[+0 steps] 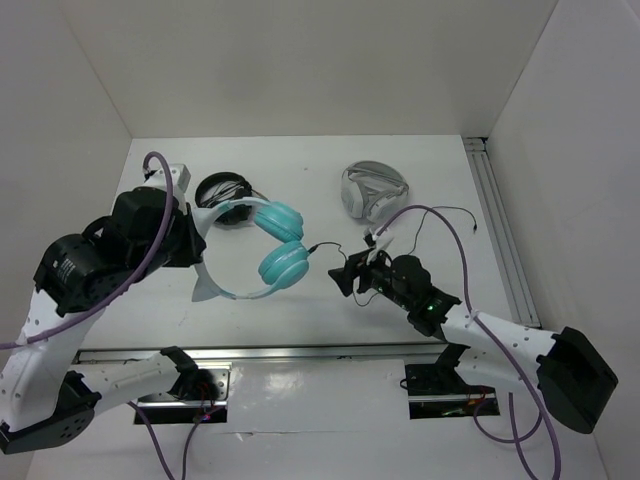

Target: Wrap the headphones

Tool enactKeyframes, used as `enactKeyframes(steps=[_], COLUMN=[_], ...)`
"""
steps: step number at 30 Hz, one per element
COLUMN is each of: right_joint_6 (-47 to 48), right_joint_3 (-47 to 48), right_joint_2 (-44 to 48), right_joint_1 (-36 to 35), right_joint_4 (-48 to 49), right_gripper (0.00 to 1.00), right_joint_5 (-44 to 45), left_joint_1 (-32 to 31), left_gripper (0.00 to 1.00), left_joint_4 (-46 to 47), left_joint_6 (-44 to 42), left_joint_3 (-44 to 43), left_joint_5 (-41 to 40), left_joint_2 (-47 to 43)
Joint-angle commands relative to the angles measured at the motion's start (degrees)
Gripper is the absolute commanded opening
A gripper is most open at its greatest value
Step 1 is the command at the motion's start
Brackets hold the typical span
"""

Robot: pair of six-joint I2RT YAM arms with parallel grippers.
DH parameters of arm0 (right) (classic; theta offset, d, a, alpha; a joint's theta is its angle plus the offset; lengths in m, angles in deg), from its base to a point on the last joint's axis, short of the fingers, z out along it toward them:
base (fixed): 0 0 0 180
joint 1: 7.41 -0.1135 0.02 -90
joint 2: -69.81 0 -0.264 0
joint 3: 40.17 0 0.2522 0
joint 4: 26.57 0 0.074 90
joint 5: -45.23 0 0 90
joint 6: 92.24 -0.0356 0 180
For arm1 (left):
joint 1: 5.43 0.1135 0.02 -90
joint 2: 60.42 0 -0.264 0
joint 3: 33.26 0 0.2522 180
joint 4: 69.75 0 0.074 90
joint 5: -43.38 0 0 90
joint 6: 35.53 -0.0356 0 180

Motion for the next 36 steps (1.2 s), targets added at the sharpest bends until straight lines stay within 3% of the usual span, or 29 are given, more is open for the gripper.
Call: enactKeyframes(steps=[1,6,9,15,18,19,20,21,23,31,36], right_joint_6=[-1.1,-2.33,-3.56,-4.09,-3.57,-3.57,-3.57,-3.57,-3.57,-3.57,-3.57], right_joint_3=[-2.13,-4.5,-6.97,-9.35,-9.35,-8.74,-8.73,-8.04,-7.51,-5.83,-5.3], right_joint_2=[-1.44,-1.45,1.44,6.89,7.43,6.91,5.94,5.33,3.14,-6.7,-12.6], right_joint_1=[-0.36,-0.36,-0.36,-0.36,-0.36,-0.36,-0.36,-0.36,0.17,0.17,0.17], right_joint_4=[11.14,11.76,11.23,8.16,7.36,7.36,7.36,7.36,7.36,14.64,19.22], right_gripper=[0.73,0.43,0.39,0.16,0.16,0.21,0.56,0.72,0.79,0.78,0.44], right_joint_5=[-2.36,-2.97,-2.45,0.27,0.28,0.28,0.28,-0.85,-2.09,-2.97,-5.52], left_joint_1=[-0.14,-0.14,-0.14,-0.14,-0.14,-0.14,-0.14,-0.14,-0.14,-0.14,-0.14], left_gripper=[0.0,0.0,0.0,0.0,0.0,0.0,0.0,0.0,0.0,0.0,0.0], left_joint_4=[3.28,2.76,2.76,4.07,4.6,4.6,4.6,4.6,4.6,4.6,4.6], left_joint_6=[2.01,3.94,4.47,5.09,5.7,5.7,5.7,5.7,5.7,5.18,5.18], left_joint_3=[-3.1,-4.34,-4.87,-2.59,-1.88,-1.27,-1.26,-1.26,-1.26,-2.32,-2.84], left_joint_5=[0.04,-3.75,-6.3,-6.39,-5.87,-5.86,-5.86,-5.86,-5.34,-4.19,-4.72], left_joint_2=[-0.96,-1.48,-1.48,-2.01,-2.01,-2.01,-2.01,-2.01,-2.01,-2.54,-2.54])
